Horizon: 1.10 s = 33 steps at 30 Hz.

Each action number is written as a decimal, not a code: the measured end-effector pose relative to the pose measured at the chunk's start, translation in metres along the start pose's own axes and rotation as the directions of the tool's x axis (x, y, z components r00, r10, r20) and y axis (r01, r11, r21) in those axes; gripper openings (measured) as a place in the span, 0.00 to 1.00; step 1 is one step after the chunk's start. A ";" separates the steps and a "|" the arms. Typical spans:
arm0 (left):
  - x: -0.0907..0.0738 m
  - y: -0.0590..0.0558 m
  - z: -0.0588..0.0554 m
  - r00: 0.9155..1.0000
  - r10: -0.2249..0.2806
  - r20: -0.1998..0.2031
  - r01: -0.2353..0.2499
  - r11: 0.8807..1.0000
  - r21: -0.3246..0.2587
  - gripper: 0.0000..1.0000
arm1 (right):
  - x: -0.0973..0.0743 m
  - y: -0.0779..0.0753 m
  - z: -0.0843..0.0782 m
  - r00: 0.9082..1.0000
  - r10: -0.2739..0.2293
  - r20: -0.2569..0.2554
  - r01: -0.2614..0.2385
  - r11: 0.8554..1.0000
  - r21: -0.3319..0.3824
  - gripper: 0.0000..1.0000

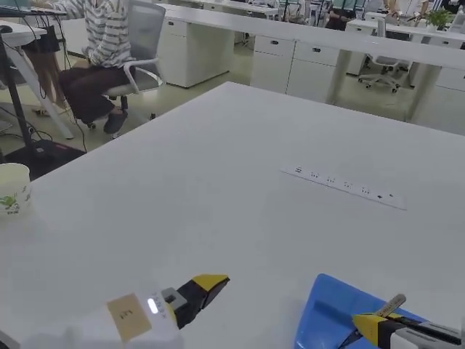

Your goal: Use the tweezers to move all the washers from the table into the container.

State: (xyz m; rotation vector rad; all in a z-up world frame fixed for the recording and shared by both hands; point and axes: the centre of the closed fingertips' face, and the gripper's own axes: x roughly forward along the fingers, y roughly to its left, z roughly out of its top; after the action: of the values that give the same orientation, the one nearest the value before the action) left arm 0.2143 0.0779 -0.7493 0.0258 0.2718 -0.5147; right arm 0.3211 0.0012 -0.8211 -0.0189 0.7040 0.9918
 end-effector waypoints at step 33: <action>0.000 -0.004 -0.002 1.000 -0.016 -0.009 0.016 1.000 0.007 0.83 | -0.048 0.043 0.028 0.977 0.112 0.183 -0.112 0.994 -0.011 0.03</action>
State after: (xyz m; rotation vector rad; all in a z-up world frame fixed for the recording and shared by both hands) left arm 0.2121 0.0744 -0.7511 0.0326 0.2796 -0.5315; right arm 0.2862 -0.0023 -0.7601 0.1121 0.5397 1.0860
